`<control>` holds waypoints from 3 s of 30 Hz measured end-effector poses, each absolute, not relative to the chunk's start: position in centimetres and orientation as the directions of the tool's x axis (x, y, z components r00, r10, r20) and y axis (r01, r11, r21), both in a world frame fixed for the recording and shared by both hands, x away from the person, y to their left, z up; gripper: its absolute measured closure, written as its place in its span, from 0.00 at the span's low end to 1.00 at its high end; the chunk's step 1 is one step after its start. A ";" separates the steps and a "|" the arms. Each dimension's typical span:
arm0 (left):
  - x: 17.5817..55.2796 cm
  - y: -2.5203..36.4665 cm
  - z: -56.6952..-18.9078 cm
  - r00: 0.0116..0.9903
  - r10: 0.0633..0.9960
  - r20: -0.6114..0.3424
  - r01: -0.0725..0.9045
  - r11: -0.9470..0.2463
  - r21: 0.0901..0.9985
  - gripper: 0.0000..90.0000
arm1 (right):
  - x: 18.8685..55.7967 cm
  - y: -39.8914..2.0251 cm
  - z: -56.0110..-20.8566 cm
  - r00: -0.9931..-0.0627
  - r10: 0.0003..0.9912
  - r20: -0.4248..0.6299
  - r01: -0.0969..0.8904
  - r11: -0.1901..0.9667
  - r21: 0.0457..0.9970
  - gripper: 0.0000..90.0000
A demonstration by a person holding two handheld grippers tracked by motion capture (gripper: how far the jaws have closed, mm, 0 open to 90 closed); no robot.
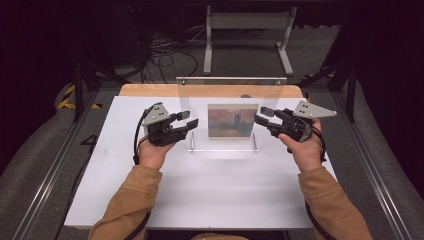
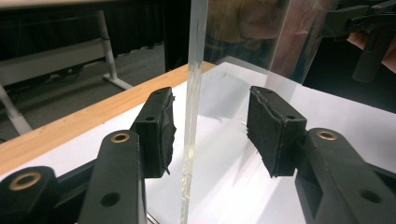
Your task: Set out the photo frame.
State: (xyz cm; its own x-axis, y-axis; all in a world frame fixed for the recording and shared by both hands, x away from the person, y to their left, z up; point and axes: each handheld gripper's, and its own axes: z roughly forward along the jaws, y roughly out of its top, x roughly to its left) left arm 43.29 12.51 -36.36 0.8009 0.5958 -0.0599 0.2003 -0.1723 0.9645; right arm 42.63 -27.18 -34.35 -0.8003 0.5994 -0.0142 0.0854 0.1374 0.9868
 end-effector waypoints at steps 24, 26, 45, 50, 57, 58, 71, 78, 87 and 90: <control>45.7 11.3 -37.9 0.768 0.621 -0.159 0.323 -0.160 0.933 0.54 | 45.9 -26.7 -35.4 -0.773 0.624 0.116 0.195 0.060 0.979 0.53; 45.6 11.2 -37.9 0.765 0.623 -0.164 0.330 -0.160 0.930 0.52 | 46.0 -26.6 -35.6 -0.767 0.630 0.120 0.203 0.061 0.977 0.49; 39.6 16.3 -35.6 0.753 0.653 -0.081 0.285 -0.211 0.935 0.24 | 41.3 -30.6 -34.1 -0.726 0.688 0.007 0.190 0.190 0.963 0.18; 37.7 18.0 -35.5 0.748 0.658 -0.086 0.293 -0.212 0.932 0.21 | 39.3 -32.1 -33.5 -0.719 0.695 -0.007 0.195 0.211 0.958 0.15; 35.4 19.8 -37.0 0.737 0.671 -0.079 0.322 -0.246 0.914 0.17 | 36.7 -33.9 -34.2 -0.709 0.705 -0.014 0.206 0.226 0.952 0.14; 35.1 20.1 -37.4 0.737 0.671 -0.077 0.324 -0.251 0.912 0.17 | 36.3 -34.1 -34.5 -0.705 0.709 -0.016 0.209 0.230 0.950 0.14; 33.2 22.1 -41.3 0.680 0.724 -0.116 0.380 -0.213 0.900 0.16 | 33.8 -35.3 -39.2 -0.654 0.756 0.007 0.269 0.224 0.937 0.14; 32.8 21.8 -43.8 0.673 0.739 -0.035 0.327 -0.255 0.910 0.15 | 34.1 -35.5 -42.3 -0.624 0.781 -0.012 0.287 0.244 0.926 0.14; 33.7 20.7 -45.8 0.695 0.716 -0.063 0.351 -0.262 0.899 0.14 | 34.3 -35.2 -44.1 -0.626 0.780 0.018 0.330 0.243 0.912 0.11; 33.8 20.7 -45.7 0.697 0.715 -0.063 0.346 -0.257 0.902 0.14 | 34.3 -35.2 -44.2 -0.627 0.779 0.013 0.326 0.247 0.913 0.11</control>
State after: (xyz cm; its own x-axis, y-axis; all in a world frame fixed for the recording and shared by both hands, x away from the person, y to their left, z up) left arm 33.77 20.70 -45.74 0.6965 0.7147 -0.0634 0.3461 -0.2572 0.9023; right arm 34.31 -35.23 -44.18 -0.6266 0.7793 0.0129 0.3257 0.2468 0.9127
